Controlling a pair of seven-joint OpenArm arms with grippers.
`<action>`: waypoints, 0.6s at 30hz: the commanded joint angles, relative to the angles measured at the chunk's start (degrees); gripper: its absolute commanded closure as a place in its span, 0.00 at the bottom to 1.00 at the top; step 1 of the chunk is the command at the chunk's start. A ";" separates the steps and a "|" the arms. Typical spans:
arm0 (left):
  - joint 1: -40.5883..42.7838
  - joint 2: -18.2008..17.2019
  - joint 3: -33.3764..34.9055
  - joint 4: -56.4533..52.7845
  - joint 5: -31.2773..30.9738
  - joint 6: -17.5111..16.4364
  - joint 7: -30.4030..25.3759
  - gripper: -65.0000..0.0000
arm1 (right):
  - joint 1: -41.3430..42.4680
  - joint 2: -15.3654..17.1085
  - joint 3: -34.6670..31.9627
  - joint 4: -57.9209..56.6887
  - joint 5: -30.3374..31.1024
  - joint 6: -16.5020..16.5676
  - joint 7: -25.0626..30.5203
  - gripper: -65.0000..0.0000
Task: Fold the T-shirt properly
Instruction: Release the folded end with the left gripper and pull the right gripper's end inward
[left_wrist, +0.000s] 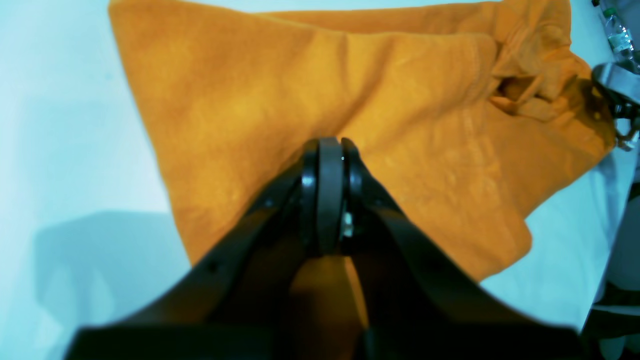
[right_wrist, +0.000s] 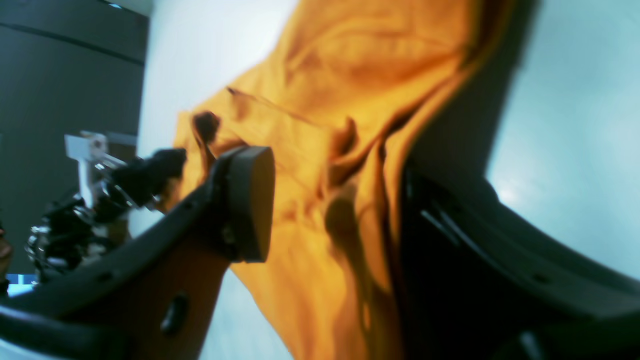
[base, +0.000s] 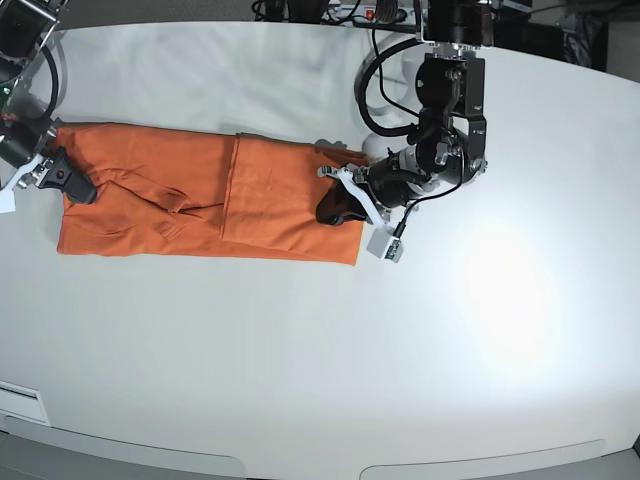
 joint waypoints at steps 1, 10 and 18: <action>-0.55 -0.09 -0.02 0.66 0.07 -0.35 0.48 1.00 | 0.04 -0.48 -0.31 -0.09 -0.62 -1.36 -2.03 0.52; -0.55 -0.11 -0.02 0.66 -0.33 -0.44 0.48 1.00 | 1.73 -1.36 -0.31 -0.09 -3.91 -1.36 -1.11 0.53; -0.72 -0.11 -0.04 0.66 -2.23 -0.52 0.48 1.00 | 1.68 -2.45 -0.31 0.04 -8.81 -1.36 1.40 1.00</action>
